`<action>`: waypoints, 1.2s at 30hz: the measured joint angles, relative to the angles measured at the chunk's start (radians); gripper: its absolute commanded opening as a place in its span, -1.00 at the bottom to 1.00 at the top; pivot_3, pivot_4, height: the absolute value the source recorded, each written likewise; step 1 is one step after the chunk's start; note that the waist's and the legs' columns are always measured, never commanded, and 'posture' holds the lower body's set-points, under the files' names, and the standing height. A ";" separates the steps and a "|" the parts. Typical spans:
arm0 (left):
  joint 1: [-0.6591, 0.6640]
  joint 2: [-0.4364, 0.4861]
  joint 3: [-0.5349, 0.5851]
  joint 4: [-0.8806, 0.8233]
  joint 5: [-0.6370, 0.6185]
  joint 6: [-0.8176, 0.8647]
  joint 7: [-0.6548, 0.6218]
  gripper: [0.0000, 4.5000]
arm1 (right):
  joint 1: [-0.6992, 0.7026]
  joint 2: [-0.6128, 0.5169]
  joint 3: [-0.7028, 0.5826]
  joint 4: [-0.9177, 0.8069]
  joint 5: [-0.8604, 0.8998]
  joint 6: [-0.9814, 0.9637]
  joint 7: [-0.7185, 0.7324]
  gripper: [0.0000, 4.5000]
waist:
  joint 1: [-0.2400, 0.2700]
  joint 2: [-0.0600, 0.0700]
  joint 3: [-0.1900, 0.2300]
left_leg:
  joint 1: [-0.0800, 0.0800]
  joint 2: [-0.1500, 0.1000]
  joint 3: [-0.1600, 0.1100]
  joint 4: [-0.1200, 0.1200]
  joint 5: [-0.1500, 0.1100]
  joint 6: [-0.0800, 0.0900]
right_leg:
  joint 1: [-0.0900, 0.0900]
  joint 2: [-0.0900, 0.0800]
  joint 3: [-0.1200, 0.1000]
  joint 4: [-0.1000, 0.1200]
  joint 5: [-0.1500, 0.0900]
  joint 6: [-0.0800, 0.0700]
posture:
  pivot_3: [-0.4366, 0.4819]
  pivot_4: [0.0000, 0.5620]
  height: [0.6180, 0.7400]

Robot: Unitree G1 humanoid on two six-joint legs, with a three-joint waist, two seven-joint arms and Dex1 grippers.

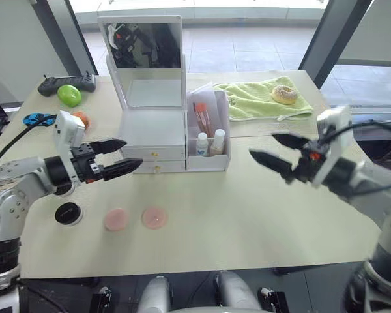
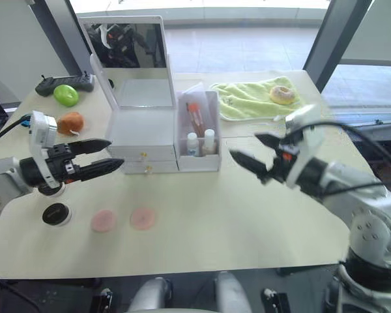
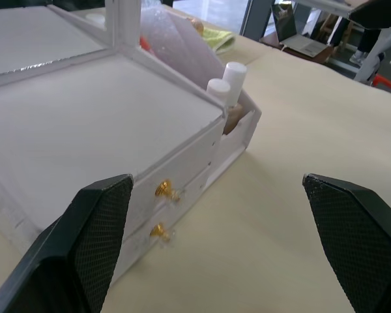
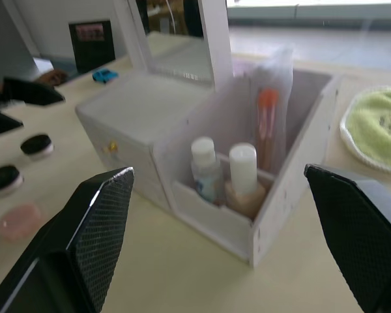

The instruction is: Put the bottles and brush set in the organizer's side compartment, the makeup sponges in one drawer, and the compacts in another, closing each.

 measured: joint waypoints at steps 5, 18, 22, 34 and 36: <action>0.100 0.067 0.022 0.201 0.122 -0.146 -0.093 1.00 | 0.333 -0.046 -0.161 -0.048 0.000 -0.112 0.130 0.97 | 0.011 -0.001 0.001 | 0.001 0.001 0.001 -0.001 0.000 0.000 | 0.000 0.000 0.000 0.000 -0.001 0.000 | -0.05 -0.47 1.00; 0.042 0.198 0.122 1.023 0.390 -0.611 -0.074 1.00 | 0.666 -0.034 -0.447 0.109 -0.173 -0.430 0.238 0.97 | 0.014 -0.010 0.005 | 0.003 0.003 0.006 -0.003 0.000 0.000 | -0.001 -0.003 0.000 0.000 -0.004 -0.005 | -0.05 -0.47 1.00; 0.000 0.224 0.169 1.209 0.405 -0.701 -0.008 1.00 | 0.714 -0.021 -0.506 0.152 -0.175 -0.462 0.247 0.97 | 0.019 -0.014 0.004 | 0.002 0.003 0.008 -0.003 0.000 0.000 | -0.001 -0.004 -0.001 0.000 -0.001 -0.001 | -0.05 -0.47 1.00; -0.028 0.175 0.174 1.159 0.387 -0.687 -0.054 1.00 | 0.688 -0.022 -0.489 0.114 -0.135 -0.468 0.206 0.97 | 0.016 -0.013 0.002 | 0.004 0.003 0.012 -0.004 0.000 -0.001 | 0.000 -0.006 0.000 0.002 -0.001 -0.001 | -0.05 -0.47 1.00; -0.001 0.144 0.172 1.079 0.382 -0.652 -0.062 1.00 | 0.667 -0.034 -0.456 0.084 -0.122 -0.452 0.184 0.97 | 0.015 -0.014 0.002 | 0.004 0.003 0.012 -0.004 0.000 -0.001 | 0.000 -0.006 0.000 0.003 -0.001 -0.001 | -0.05 -0.47 1.00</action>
